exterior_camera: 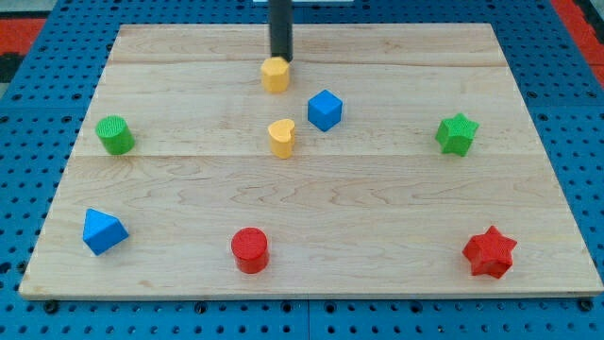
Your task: Place the yellow hexagon at the top of the yellow heart
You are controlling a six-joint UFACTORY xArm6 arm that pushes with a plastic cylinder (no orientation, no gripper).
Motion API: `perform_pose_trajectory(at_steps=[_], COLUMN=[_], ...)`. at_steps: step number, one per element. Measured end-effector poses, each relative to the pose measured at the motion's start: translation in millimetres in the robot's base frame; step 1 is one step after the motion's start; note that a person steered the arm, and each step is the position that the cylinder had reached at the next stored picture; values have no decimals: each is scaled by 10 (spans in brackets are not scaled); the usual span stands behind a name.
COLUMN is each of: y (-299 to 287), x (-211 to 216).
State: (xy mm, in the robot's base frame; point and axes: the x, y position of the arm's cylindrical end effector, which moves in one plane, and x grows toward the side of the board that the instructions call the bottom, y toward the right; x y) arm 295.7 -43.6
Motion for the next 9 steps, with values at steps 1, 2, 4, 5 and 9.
perform_pose_trajectory(at_steps=[1,2,4,5,9], y=[-146,-648,-575,-300,-744], x=[150,92,370,573,526])
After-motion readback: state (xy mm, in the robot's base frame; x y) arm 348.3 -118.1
